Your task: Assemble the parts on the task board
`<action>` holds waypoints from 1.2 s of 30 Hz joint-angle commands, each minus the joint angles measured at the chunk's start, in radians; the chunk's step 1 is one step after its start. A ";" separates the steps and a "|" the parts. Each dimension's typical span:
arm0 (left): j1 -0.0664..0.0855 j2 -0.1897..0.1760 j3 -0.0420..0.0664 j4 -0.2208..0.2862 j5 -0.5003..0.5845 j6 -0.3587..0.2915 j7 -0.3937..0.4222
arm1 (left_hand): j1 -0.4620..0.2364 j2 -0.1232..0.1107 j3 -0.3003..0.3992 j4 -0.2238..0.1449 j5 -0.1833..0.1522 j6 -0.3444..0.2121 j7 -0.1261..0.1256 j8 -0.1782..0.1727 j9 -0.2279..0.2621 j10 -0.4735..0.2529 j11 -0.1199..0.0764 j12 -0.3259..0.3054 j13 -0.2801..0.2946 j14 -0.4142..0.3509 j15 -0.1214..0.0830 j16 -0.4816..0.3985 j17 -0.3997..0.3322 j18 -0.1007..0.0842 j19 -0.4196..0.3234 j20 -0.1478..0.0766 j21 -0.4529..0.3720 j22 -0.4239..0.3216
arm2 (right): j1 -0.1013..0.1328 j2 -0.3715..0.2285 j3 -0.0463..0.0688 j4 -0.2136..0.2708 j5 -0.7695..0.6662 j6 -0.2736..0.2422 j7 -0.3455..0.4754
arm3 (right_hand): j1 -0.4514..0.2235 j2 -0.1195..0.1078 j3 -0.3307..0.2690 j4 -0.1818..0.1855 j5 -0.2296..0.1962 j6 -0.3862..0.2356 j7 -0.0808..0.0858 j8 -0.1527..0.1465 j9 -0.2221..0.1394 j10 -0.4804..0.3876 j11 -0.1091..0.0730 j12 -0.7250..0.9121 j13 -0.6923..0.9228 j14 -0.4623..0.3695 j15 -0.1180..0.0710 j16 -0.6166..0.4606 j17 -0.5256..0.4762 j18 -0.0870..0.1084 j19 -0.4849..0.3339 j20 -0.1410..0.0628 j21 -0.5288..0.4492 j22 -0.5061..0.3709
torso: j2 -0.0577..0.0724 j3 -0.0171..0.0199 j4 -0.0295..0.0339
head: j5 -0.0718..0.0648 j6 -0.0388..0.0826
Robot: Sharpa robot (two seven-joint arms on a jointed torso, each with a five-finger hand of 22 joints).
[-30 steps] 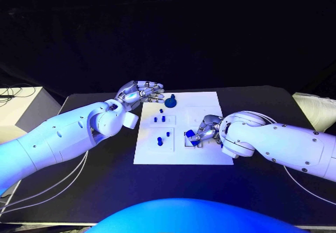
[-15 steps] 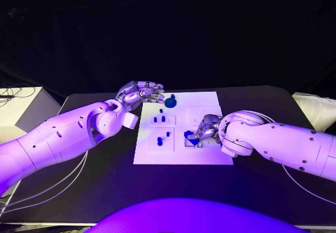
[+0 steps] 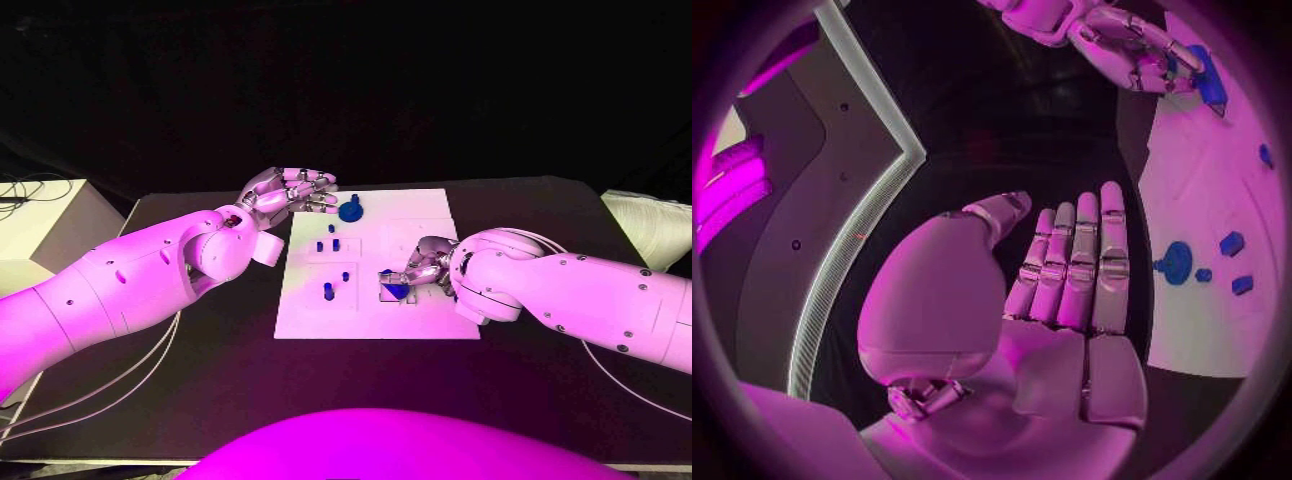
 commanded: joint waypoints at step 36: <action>-0.001 0.001 -0.001 -0.004 0.002 0.025 0.001 | -0.004 0.008 -0.002 0.008 0.003 -0.004 0.004 -0.004 -0.002 -0.003 0.002 -0.003 -0.001 -0.008 0.000 -0.001 0.003 0.003 0.002 0.007 -0.006 -0.004 | -0.001 -0.060 0.003 0.106 0.064 -0.041 0.042 | 0.006 0.050 -0.020 -0.002 0.028 0.013 -0.005 -0.005 0.009 0.046 -0.010 0.003 0.194 0.102 -0.007 0.008 0.249 -0.009 0.041 -0.001 0.010 0.014 | 0.000 -0.0001 -0.0004 | -0.001 0.000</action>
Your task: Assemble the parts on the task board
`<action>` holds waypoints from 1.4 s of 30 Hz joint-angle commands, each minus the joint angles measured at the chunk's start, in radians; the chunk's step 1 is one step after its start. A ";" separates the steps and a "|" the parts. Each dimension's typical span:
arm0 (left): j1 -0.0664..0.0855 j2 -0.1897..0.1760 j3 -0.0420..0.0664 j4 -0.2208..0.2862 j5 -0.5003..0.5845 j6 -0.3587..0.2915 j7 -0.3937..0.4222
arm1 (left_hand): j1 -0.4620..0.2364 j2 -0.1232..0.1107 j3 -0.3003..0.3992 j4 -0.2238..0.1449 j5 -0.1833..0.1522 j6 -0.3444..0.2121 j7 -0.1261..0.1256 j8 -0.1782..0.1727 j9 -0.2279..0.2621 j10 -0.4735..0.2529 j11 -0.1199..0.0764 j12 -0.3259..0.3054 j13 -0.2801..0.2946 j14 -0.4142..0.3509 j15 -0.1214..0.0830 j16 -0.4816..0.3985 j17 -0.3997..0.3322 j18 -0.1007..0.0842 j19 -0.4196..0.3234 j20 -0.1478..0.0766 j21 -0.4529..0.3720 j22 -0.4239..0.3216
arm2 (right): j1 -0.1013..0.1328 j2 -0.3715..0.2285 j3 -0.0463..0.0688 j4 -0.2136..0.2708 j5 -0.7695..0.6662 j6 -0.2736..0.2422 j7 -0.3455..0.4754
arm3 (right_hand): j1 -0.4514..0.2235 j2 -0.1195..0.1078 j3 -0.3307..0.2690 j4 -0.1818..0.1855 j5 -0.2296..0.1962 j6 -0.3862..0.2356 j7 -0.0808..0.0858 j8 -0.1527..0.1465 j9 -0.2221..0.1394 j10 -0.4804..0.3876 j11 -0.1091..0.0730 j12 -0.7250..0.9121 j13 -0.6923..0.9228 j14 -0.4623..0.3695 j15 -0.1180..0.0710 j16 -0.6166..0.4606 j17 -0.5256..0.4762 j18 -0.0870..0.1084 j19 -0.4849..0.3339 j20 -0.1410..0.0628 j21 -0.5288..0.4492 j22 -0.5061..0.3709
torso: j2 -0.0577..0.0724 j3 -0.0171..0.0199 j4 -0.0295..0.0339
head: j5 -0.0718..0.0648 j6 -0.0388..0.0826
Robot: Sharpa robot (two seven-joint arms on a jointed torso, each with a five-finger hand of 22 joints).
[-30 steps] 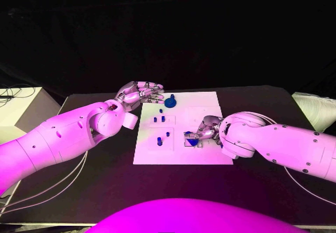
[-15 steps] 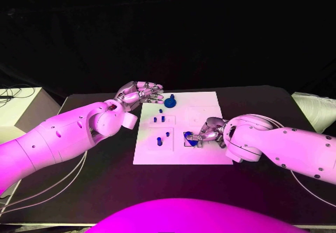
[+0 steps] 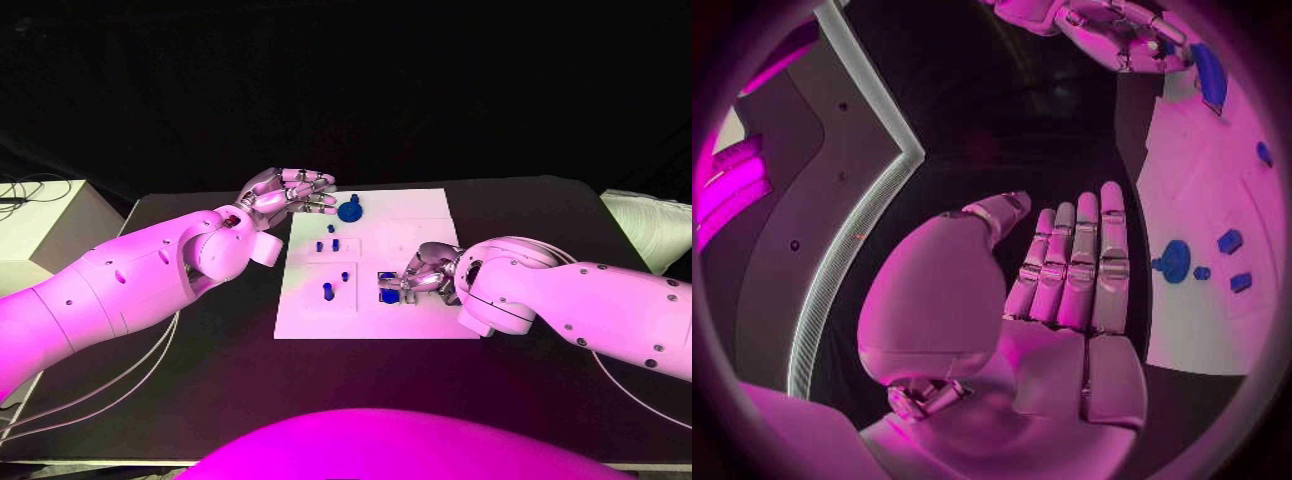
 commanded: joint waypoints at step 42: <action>-0.001 -0.002 -0.001 0.002 0.000 0.025 -0.002 | -0.002 0.007 0.000 0.007 0.003 -0.005 0.005 -0.005 -0.002 -0.004 0.003 -0.003 -0.001 -0.010 0.000 -0.001 0.002 0.003 0.002 0.008 -0.008 -0.003 | -0.018 0.015 0.000 -0.054 -0.068 -0.016 0.002 | 0.243 0.027 0.137 -0.108 -0.078 0.068 -0.036 0.081 0.063 0.065 -0.041 0.019 0.211 0.104 -0.034 0.007 0.256 -0.013 0.047 -0.024 0.019 0.030 | 0.001 0.0001 0.0020 | -0.001 0.000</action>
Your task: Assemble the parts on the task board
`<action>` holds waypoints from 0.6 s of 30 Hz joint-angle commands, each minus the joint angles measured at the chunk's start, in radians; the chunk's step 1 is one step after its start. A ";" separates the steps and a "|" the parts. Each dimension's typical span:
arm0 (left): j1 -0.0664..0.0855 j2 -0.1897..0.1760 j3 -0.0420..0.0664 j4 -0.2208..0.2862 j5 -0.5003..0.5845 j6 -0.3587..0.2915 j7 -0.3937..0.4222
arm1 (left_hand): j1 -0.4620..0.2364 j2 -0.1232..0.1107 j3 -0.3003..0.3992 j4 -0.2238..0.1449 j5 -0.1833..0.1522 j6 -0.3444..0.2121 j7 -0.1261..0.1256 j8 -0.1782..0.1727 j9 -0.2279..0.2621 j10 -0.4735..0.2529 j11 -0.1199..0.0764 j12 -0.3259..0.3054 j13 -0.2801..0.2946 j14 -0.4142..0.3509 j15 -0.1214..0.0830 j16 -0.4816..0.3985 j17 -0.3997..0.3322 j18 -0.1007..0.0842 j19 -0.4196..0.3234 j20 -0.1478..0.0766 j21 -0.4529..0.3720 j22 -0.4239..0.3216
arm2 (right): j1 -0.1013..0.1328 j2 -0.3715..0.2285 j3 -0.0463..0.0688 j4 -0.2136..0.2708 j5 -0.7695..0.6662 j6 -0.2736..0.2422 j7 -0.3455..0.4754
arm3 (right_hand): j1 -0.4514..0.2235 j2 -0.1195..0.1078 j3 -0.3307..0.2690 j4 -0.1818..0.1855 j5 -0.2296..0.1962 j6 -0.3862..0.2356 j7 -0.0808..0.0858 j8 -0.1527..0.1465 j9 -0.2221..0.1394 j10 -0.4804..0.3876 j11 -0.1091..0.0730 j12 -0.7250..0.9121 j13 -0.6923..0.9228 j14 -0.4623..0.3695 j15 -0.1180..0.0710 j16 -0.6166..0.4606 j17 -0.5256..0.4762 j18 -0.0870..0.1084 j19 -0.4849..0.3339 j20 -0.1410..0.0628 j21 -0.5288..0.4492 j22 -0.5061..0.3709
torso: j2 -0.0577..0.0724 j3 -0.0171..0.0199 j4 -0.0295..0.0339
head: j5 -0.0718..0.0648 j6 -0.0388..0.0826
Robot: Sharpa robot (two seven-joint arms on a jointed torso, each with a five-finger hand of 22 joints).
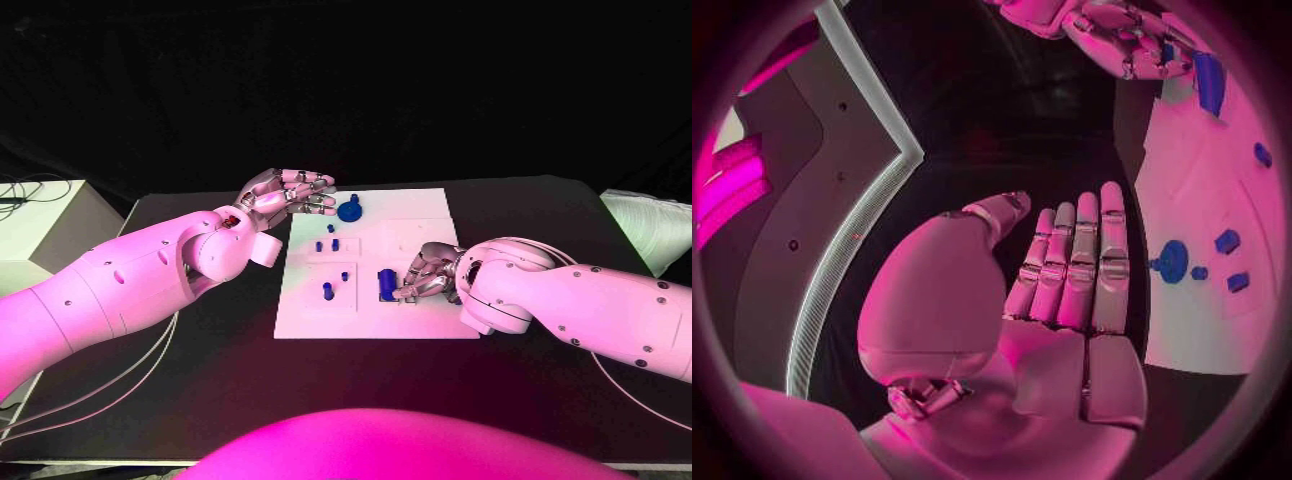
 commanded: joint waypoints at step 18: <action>-0.001 0.002 -0.001 -0.002 -0.005 0.025 0.002 | -0.002 0.007 0.000 0.008 0.003 -0.005 0.005 -0.005 -0.002 -0.004 0.003 -0.003 -0.001 -0.010 0.000 -0.001 0.001 0.003 0.002 0.008 -0.004 -0.001 | -0.019 0.006 0.000 -0.016 0.015 0.065 0.010 | 0.002 -0.063 -0.005 -0.022 -0.015 -0.013 -0.003 0.021 0.011 0.061 -0.007 0.001 0.210 0.103 -0.007 0.004 0.257 -0.013 0.045 -0.009 0.005 0.034 | -0.001 0.0000 -0.0005 | 0.003 0.000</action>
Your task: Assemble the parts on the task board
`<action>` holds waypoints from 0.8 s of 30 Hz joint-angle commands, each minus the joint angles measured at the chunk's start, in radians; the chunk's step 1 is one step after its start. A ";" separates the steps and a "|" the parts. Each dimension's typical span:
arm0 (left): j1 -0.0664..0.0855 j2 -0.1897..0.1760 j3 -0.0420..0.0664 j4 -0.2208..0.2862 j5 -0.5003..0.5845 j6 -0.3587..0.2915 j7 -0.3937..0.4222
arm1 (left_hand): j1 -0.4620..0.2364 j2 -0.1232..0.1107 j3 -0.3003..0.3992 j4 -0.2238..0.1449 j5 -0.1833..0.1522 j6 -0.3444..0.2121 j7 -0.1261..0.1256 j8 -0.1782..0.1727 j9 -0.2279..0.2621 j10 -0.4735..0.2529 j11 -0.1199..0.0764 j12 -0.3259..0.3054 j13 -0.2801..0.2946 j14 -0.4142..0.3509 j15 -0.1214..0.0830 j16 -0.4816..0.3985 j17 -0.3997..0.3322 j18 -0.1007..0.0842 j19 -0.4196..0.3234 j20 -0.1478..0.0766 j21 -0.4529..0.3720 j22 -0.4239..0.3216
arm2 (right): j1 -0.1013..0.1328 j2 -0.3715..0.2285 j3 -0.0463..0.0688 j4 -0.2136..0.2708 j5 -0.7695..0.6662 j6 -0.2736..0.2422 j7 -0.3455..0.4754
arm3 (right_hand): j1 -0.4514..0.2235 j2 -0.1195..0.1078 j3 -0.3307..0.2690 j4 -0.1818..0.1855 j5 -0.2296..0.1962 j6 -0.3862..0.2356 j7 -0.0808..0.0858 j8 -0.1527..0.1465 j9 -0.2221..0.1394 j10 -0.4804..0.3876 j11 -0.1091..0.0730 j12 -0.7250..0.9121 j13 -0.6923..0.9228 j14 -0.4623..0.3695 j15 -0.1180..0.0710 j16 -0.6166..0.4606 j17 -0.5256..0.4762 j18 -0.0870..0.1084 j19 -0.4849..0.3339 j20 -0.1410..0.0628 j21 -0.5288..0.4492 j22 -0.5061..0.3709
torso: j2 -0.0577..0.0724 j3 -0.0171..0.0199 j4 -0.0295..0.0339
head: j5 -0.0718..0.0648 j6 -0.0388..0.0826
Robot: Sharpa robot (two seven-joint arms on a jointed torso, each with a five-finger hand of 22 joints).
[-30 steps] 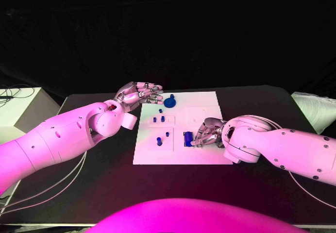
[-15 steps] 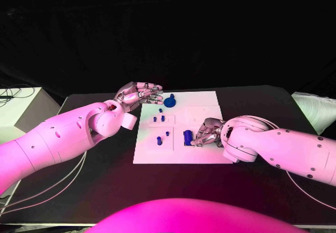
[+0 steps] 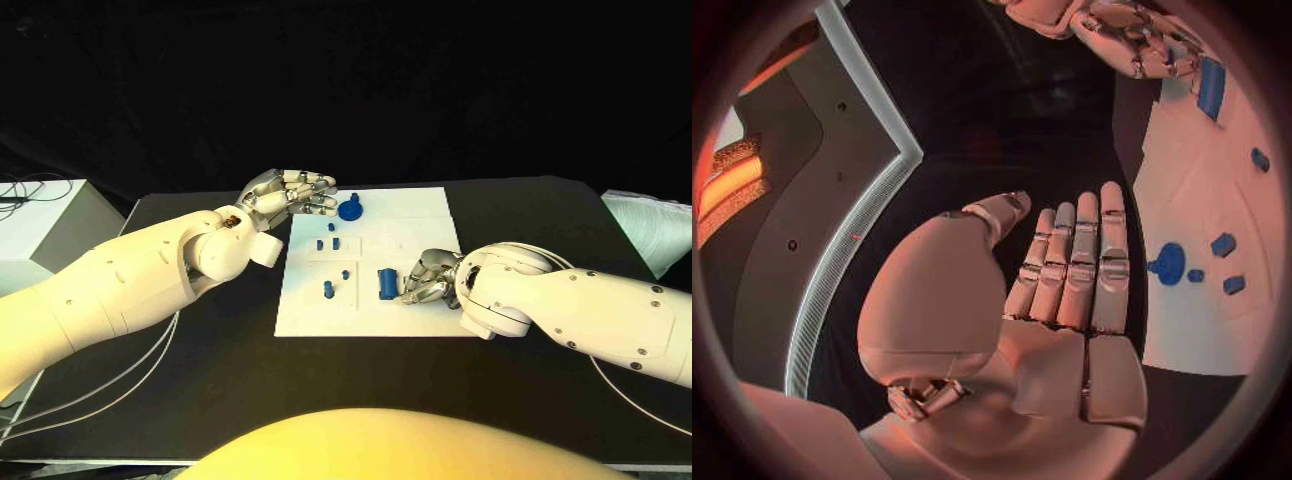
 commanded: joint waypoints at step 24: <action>-0.001 0.002 0.000 -0.002 -0.005 0.022 0.009 | -0.002 0.007 0.000 0.009 0.003 -0.005 0.005 -0.005 -0.001 -0.004 0.003 -0.003 -0.001 -0.011 0.000 -0.001 0.002 0.003 0.002 0.008 -0.004 -0.002 | 0.015 -0.117 0.012 0.101 0.042 -0.069 0.113 | -0.004 -0.020 -0.003 0.006 -0.029 -0.048 0.019 -0.024 -0.025 0.062 0.007 0.002 0.211 0.104 0.005 0.003 0.256 -0.013 0.046 -0.002 -0.003 0.035 | -0.004 -0.0003 -0.0049 | -0.003 0.000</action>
